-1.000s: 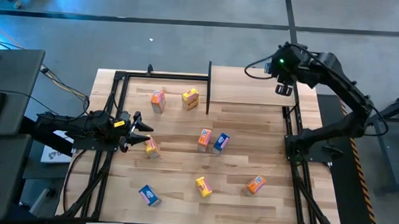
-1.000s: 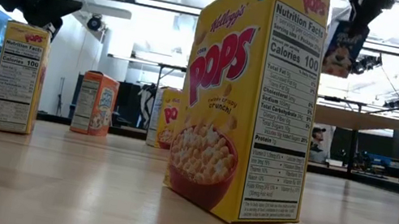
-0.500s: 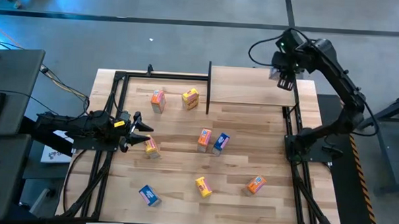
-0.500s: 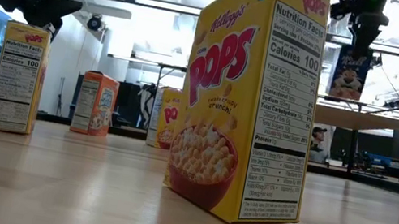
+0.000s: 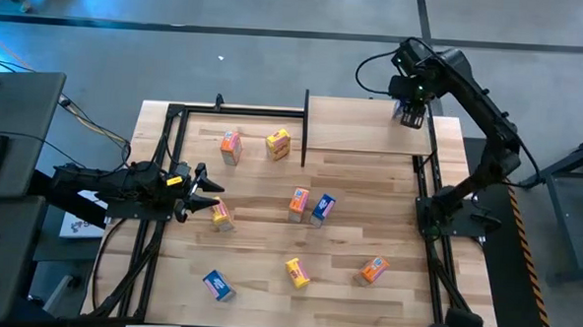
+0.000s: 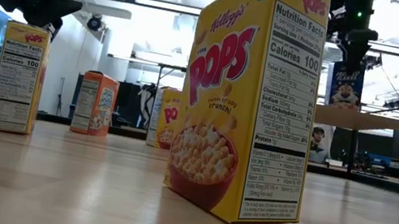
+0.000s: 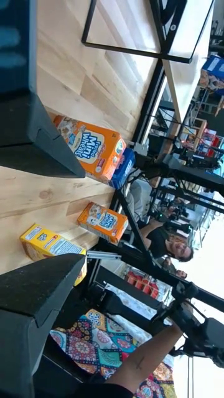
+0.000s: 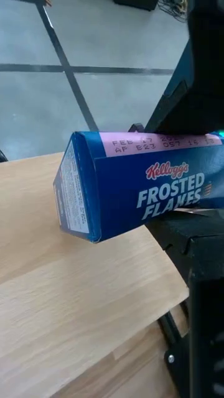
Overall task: Stack cereal on shelf
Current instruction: Put the top right blue cereal box on the shelf
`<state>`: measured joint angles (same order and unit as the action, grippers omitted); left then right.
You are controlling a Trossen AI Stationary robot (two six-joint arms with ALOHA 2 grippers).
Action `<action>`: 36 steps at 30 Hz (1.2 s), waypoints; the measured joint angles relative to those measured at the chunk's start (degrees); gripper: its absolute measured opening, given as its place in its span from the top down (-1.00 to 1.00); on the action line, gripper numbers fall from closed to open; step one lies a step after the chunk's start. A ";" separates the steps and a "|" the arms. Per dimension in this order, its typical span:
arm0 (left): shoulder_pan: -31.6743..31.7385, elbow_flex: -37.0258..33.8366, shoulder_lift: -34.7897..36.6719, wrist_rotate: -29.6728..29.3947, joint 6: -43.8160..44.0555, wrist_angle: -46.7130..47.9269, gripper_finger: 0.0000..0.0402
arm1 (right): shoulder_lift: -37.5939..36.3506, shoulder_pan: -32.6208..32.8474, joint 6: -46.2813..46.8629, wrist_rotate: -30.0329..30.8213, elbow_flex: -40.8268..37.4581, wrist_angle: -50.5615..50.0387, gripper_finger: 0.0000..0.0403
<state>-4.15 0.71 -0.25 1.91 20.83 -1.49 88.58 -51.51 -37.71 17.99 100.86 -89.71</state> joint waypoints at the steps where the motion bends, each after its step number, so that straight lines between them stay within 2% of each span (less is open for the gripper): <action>1: 0.01 0.00 0.00 0.00 -0.01 0.02 0.00 | 0.29 0.00 -0.31 0.12 0.00 0.12 0.19; 11: 0.01 0.00 0.00 0.00 0.01 0.02 0.00 | 1.18 -0.07 -3.30 0.78 -0.02 2.07 0.19; 16: -0.01 0.00 0.01 0.02 0.01 0.02 0.00 | 1.16 -0.95 -3.31 -3.27 -0.46 2.30 0.19; 36: -0.01 0.00 0.00 0.02 0.01 -0.01 0.00 | 1.16 -2.14 -4.36 -4.76 -0.52 2.71 0.19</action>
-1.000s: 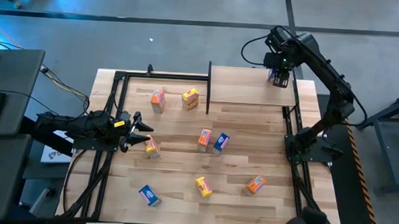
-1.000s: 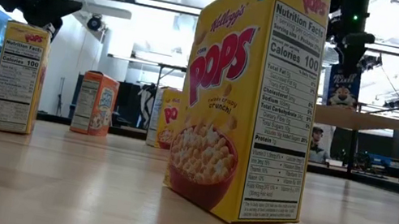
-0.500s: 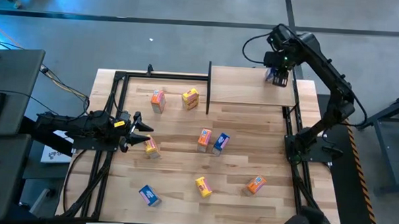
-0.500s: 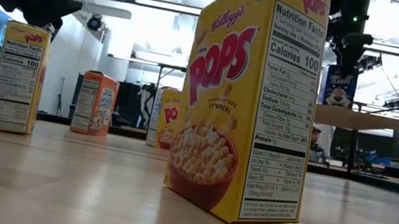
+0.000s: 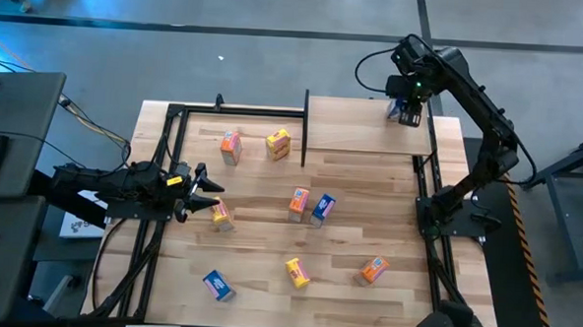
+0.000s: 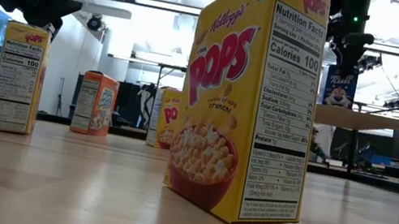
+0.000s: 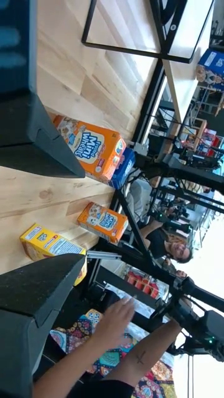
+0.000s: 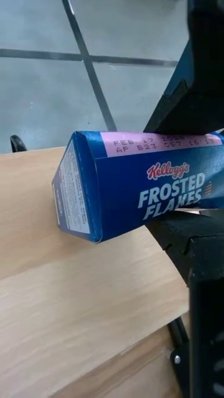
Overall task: Stack cereal on shelf
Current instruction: Put the top right blue cereal box on the shelf
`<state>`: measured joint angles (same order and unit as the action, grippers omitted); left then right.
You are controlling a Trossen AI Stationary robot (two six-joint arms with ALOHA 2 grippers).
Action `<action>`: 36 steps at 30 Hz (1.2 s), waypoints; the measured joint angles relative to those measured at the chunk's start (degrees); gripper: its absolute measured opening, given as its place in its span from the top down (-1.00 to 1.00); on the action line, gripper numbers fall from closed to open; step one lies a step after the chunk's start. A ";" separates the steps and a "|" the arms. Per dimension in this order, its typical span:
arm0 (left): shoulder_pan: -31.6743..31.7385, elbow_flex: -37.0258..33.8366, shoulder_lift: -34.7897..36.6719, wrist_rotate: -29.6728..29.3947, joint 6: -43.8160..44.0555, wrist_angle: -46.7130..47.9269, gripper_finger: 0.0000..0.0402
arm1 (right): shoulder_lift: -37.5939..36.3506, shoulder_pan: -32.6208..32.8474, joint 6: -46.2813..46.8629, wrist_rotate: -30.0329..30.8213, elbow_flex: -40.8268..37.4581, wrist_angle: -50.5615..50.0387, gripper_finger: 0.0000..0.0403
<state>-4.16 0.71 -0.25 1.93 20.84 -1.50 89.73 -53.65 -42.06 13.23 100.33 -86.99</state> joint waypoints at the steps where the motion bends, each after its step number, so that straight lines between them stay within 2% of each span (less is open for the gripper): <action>1: -0.01 0.00 0.00 0.00 0.00 0.00 0.00 | 0.00 0.00 0.00 -0.01 0.00 -0.01 0.19; 22: 0.00 0.00 0.01 0.00 0.00 0.00 0.00 | -0.04 0.00 -0.11 -1.33 0.00 -0.88 0.19; 30: 0.01 0.00 0.00 0.00 0.00 0.00 0.00 | -0.04 0.00 -0.20 1.29 0.00 -0.45 0.02; 36: 0.01 0.00 0.02 0.00 0.00 0.00 0.00 | -0.04 -0.42 0.05 1.08 0.00 -0.33 -0.04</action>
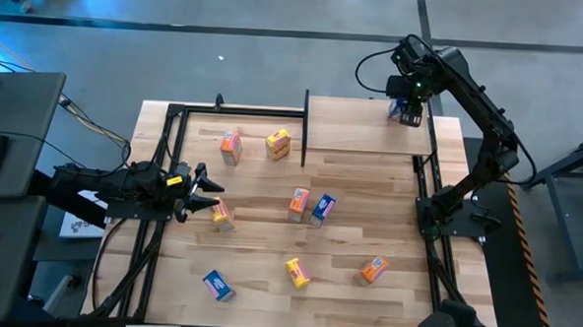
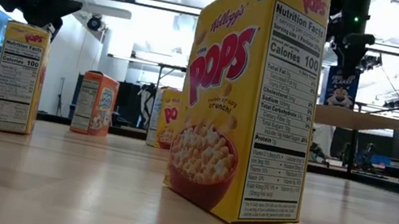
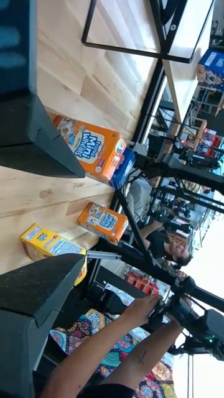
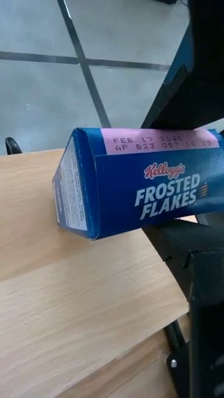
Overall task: Stack cereal on shelf
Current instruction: Put the top right blue cereal box on the shelf
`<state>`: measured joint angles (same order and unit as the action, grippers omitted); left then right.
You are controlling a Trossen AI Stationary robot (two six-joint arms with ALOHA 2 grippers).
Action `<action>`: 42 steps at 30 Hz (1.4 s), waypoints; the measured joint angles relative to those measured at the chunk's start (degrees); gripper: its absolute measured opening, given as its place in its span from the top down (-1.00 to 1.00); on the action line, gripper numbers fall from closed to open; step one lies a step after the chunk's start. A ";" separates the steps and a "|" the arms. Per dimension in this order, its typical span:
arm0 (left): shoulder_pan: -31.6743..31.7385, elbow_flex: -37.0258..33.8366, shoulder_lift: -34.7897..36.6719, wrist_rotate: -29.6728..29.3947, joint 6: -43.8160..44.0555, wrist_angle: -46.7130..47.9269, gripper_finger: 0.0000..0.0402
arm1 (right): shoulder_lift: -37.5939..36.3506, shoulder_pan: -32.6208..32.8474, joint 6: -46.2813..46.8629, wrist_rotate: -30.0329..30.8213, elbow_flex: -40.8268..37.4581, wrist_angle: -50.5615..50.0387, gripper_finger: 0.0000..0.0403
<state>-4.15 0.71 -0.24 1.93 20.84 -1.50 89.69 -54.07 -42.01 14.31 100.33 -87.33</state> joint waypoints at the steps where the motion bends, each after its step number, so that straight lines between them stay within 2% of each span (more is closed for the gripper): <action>1: 0.00 0.00 0.00 0.00 0.02 0.00 0.00 | 0.00 -0.35 0.09 -0.34 0.00 -0.10 -0.05; 10: 0.00 0.00 -0.01 0.00 0.00 0.00 0.00 | 0.00 -1.59 0.59 -0.68 0.00 0.57 -0.19; 22: 0.00 0.00 -0.02 0.00 0.00 0.00 0.00 | -0.63 -1.57 1.04 1.63 0.15 0.55 -0.20; 42: 0.01 0.00 -0.02 -0.02 0.00 0.00 0.00 | -10.77 -1.40 2.78 0.87 0.22 4.34 -0.19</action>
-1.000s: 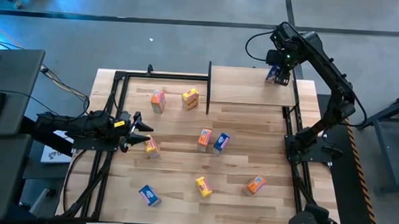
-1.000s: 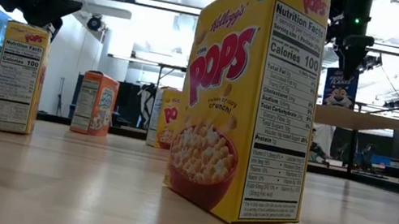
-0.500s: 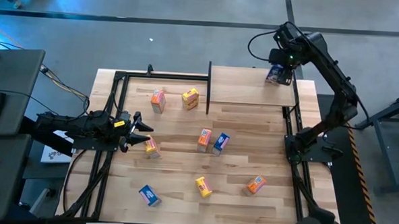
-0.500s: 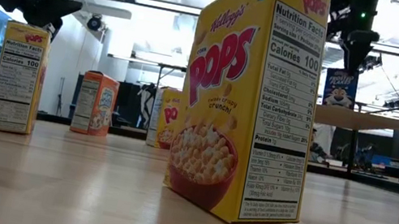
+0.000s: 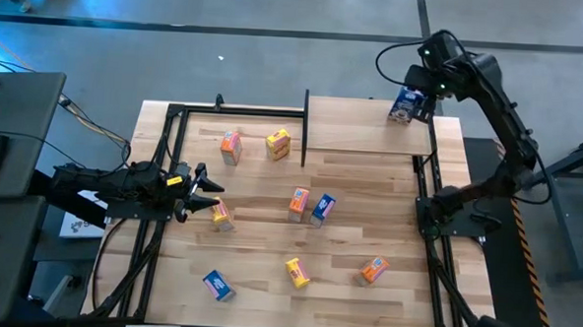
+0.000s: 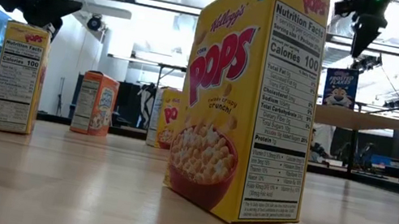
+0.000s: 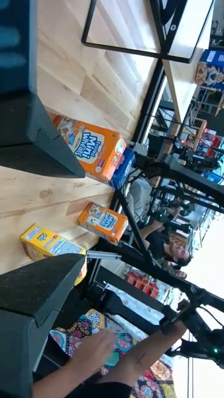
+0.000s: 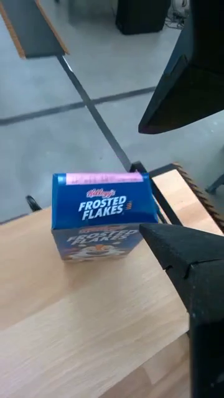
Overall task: Stack cereal on shelf
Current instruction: Put the top right blue cereal box on the shelf
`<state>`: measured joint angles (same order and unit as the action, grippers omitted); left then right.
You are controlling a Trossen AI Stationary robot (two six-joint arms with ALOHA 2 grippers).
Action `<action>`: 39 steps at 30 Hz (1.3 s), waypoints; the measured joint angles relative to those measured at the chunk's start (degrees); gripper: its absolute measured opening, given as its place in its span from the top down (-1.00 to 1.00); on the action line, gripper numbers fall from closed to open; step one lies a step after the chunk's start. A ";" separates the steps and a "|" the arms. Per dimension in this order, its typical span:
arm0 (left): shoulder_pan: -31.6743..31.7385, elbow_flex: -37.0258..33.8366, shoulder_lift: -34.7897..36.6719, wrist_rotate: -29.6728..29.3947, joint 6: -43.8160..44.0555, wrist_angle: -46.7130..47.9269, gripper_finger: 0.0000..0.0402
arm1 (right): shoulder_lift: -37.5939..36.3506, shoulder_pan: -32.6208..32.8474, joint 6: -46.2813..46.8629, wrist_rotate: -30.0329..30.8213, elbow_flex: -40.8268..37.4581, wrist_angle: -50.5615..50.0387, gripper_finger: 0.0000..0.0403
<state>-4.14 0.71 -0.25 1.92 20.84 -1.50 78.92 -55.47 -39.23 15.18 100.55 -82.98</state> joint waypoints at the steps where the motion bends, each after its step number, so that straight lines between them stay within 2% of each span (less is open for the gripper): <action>1: -0.01 0.00 0.00 0.02 0.00 -0.02 0.00 | -0.72 0.16 0.07 -0.81 0.00 0.02 -0.19; 10: -0.02 0.00 0.00 0.00 0.00 0.00 0.00 | -4.46 2.98 5.42 -9.07 0.00 -0.83 -0.19; 22: 0.00 0.00 0.02 -0.01 0.00 0.00 0.00 | -4.35 7.74 20.90 -17.25 -0.09 -5.24 -0.19; 31: 0.00 0.00 0.00 -0.01 0.00 0.00 0.00 | -2.30 7.85 31.70 -16.83 -0.13 -7.06 -0.19; 39: -0.02 0.00 0.01 -0.06 0.00 -0.04 0.00 | 1.65 7.83 35.81 -16.82 -0.13 -7.03 -0.19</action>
<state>-4.16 0.71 -0.24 1.86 20.84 -1.54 80.57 -47.63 -3.42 -1.64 100.42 -90.02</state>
